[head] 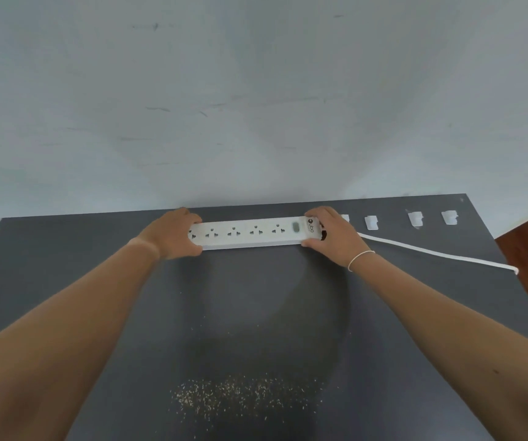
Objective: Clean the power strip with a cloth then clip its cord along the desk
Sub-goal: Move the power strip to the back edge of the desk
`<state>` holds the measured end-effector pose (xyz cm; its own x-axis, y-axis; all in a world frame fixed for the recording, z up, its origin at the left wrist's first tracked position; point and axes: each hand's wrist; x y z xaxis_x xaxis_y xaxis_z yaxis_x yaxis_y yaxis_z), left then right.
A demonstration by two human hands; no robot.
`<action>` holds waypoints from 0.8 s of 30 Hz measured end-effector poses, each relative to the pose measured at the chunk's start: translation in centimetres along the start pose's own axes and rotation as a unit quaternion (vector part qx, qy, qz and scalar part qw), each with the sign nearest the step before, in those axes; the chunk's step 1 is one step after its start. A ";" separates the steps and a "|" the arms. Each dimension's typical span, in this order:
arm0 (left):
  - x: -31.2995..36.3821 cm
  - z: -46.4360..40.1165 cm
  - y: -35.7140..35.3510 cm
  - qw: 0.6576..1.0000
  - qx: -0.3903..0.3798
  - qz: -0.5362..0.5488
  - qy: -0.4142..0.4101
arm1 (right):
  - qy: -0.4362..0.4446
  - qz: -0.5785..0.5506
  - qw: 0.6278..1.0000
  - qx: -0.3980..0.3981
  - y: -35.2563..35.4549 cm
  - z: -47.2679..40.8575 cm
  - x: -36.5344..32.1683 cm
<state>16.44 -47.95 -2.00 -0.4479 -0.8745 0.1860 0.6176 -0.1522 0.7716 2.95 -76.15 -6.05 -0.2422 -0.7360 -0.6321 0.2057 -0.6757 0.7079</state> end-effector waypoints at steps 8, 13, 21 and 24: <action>10.1 -2.5 -0.6 0.994 0.006 -0.016 -0.112 | -0.007 0.065 0.997 0.038 -0.1 0.4 0.5; 13.3 -3.4 -1.1 0.992 -0.012 -0.034 -0.118 | 0.006 0.077 0.996 0.052 1.0 1.5 1.9; 12.9 -2.7 -1.0 0.995 -0.022 -0.027 -0.098 | -0.064 0.077 0.989 0.111 3.2 4.6 7.6; 12.5 -2.5 -1.0 0.996 -0.018 -0.029 -0.083 | -0.075 0.099 0.988 0.094 3.2 4.9 8.5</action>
<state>11.81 -59.83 -1.97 -0.5818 -0.7762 0.2427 0.6099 -0.2190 0.7616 -3.10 -84.42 -7.62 -0.3547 -0.8297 -0.4311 0.0867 -0.4883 0.8684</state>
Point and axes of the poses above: each hand's wrist, its own z-axis away from the middle knuckle, its own y-axis out of the back of the hand, x = y × z, and after that the axes turned 14 degrees about -x, right-handed
